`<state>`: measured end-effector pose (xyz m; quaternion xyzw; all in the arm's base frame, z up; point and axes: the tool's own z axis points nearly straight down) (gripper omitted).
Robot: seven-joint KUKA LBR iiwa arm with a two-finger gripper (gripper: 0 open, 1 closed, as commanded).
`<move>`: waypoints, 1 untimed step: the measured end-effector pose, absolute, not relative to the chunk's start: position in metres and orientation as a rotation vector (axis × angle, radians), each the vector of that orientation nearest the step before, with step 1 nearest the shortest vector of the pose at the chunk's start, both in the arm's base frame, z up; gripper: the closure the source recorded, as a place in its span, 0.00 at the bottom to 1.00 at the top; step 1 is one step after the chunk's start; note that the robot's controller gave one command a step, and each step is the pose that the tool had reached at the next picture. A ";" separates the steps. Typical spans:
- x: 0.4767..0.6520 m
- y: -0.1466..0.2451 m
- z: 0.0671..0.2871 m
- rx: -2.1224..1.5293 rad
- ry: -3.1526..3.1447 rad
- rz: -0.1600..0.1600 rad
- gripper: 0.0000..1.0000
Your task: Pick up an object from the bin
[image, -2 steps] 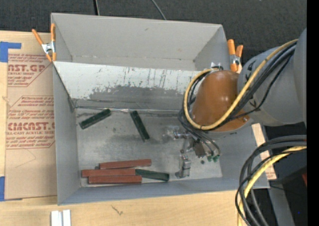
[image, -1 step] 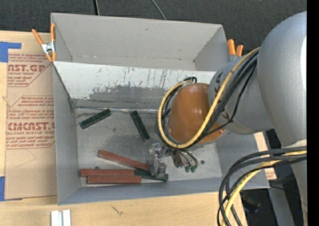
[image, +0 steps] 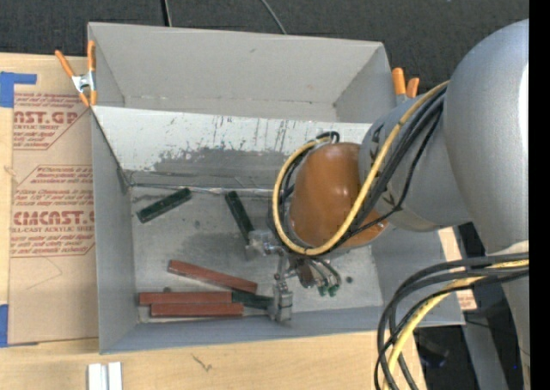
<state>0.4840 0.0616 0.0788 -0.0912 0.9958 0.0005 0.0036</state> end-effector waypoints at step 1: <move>0.484 0.062 0.079 -0.286 3.121 0.001 0.00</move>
Offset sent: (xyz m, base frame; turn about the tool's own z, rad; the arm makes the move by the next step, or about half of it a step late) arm 0.0221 0.0472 -0.0088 0.1720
